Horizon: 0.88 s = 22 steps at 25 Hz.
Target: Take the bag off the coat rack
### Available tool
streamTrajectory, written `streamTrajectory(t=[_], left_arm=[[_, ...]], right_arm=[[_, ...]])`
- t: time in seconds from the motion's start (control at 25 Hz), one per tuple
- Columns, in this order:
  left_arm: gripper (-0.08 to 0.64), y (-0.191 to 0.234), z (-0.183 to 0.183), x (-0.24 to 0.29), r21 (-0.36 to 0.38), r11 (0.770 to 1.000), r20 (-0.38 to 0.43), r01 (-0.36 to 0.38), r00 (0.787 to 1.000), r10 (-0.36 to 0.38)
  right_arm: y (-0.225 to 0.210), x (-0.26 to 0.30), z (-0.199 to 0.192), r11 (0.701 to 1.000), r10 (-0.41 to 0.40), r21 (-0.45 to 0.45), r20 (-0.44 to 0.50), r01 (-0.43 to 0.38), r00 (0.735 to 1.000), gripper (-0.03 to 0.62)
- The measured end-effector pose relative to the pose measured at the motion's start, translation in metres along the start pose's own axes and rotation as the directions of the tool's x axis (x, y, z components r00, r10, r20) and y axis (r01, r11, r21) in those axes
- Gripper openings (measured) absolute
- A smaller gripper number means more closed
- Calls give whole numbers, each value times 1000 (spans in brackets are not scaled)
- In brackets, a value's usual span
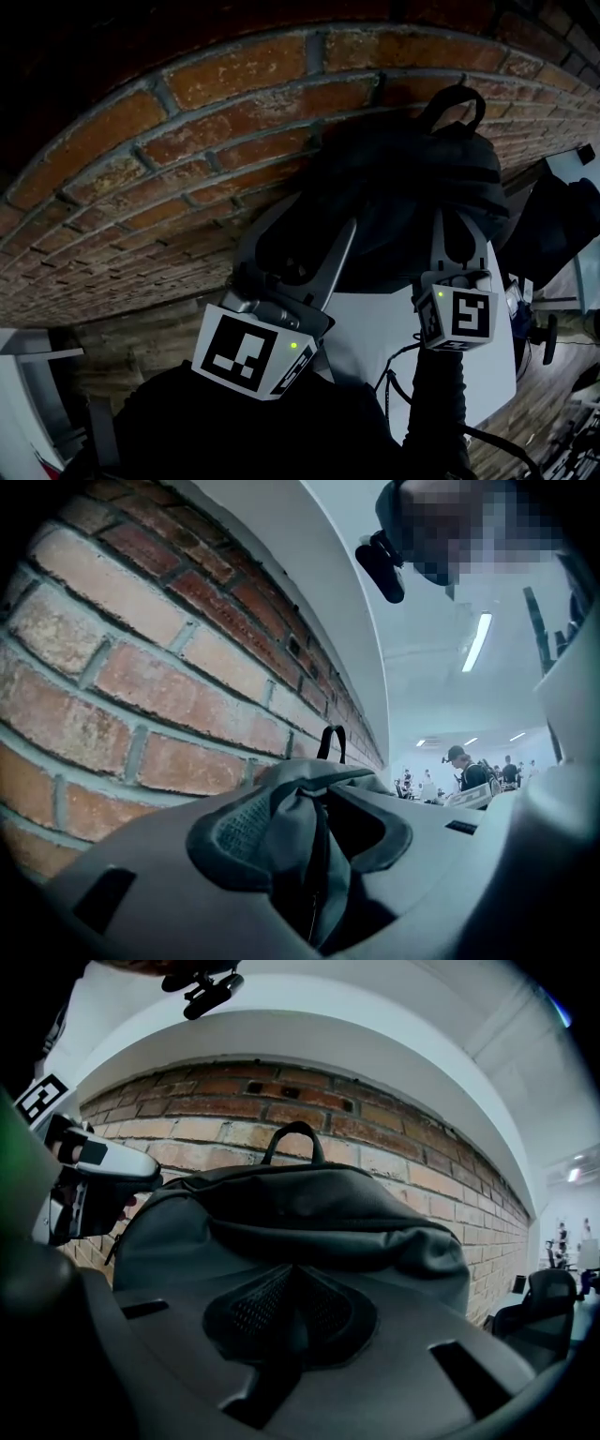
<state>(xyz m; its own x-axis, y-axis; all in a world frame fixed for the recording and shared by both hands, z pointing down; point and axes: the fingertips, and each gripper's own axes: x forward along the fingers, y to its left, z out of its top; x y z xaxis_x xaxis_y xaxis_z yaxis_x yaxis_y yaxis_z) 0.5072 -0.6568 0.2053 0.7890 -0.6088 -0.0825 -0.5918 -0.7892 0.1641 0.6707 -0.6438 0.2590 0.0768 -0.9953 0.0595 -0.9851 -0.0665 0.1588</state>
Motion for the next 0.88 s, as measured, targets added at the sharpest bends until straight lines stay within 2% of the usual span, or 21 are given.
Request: streamTrajectory(t=[0.2, 0.4, 0.44, 0.64, 0.88], left_arm=[[250, 13, -39, -10, -123, 992, -100, -19, 995, 6], [259, 12, -46, -7, -142, 990, -82, -7, 997, -5], [253, 11, -47, -6, -151, 989, -82, -3, 997, -9], [93, 4, -55, -1, -175, 985, -96, -4, 995, -13], [80, -32, -56, 3, -227, 972, -110, 62, 990, -88]], right_arm=[[-2, 2, -1, 1000, -17, -4, 15, 17, 1000, 17], [0, -1, -2, 1000, -22, -4, 23, 22, 999, 17], [0, -1, -2, 1000, -19, -7, 25, 19, 999, 17], [0, -3, -3, 1000, -6, -15, 40, 7, 999, 17], [-13, 4, -2, 1000, -22, 4, 63, 22, 998, 17]])
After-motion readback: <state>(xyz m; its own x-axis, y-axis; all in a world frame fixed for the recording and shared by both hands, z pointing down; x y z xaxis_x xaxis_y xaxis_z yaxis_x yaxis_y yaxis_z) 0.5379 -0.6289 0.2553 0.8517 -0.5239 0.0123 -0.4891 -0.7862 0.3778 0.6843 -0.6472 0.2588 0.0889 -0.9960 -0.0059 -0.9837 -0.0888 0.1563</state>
